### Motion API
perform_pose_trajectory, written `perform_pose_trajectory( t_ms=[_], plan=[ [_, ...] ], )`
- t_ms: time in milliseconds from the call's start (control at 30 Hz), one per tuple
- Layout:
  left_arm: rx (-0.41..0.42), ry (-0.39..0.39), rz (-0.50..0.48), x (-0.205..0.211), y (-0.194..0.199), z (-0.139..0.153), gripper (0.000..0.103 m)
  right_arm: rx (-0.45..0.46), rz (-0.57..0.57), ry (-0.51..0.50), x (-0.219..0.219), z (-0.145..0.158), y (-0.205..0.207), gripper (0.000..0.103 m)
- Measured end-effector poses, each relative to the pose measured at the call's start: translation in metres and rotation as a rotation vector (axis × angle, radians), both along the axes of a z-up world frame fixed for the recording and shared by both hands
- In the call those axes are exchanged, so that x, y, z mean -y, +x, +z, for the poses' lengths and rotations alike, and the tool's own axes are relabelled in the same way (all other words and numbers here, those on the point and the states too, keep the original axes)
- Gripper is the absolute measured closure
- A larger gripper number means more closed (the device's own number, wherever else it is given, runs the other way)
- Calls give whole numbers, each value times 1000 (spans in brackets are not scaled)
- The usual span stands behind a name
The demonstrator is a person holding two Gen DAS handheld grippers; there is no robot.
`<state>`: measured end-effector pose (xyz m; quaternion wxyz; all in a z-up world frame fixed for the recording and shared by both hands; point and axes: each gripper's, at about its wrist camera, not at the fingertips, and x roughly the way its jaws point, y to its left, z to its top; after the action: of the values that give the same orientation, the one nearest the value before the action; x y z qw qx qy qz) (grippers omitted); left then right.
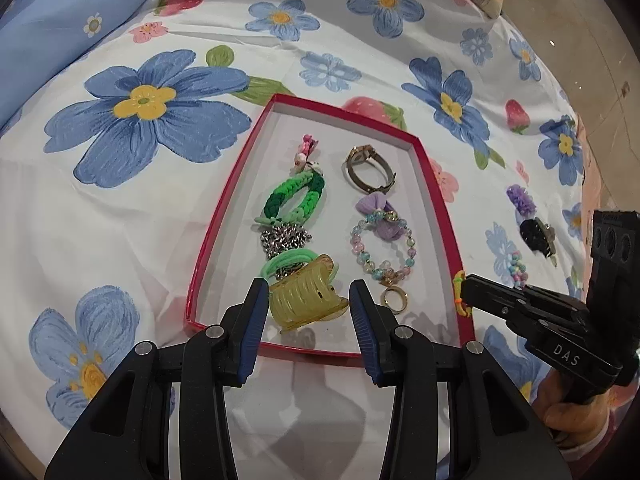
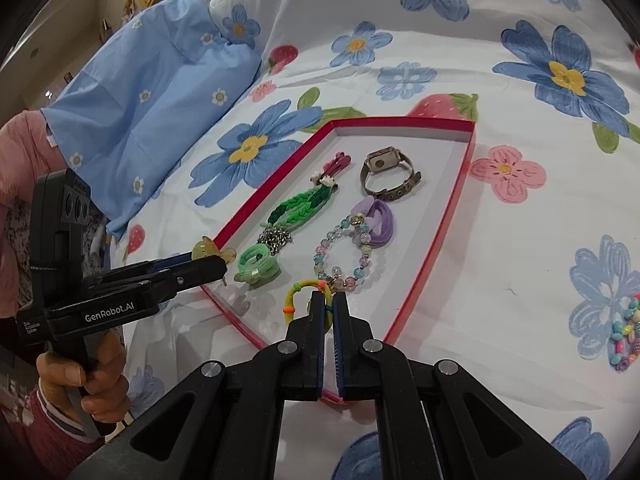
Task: Organize jewelry
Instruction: 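Carry the claw clip and rainbow hair tie into the tray and open both tools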
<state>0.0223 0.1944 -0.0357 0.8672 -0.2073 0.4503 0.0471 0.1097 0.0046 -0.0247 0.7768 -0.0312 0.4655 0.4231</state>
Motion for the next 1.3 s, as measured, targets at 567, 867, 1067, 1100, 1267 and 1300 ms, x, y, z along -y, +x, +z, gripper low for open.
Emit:
perform_pose_trajectory(
  t_ms=[567, 867, 1067, 1100, 1267, 1300],
  plan=[
    [-102, 34, -51, 8, 18, -22, 62, -36, 42, -124, -24, -27, 11, 97],
    [-98, 29, -43, 6, 19, -23, 61, -46, 55, -121, -27, -30, 13, 96],
    [-100, 25, -33, 5, 18, -23, 55, -49, 57, -118, -26, -30, 13, 96],
    [-99, 25, -32, 5, 18, -23, 54, -51, 55, -117, -26, -30, 13, 94],
    [-94, 24, -30, 5, 16, -22, 51, -61, 48, -95, -22, -28, 13, 84],
    [-93, 24, -28, 5, 15, -21, 50, -60, 47, -90, -21, -27, 13, 84]
  ],
)
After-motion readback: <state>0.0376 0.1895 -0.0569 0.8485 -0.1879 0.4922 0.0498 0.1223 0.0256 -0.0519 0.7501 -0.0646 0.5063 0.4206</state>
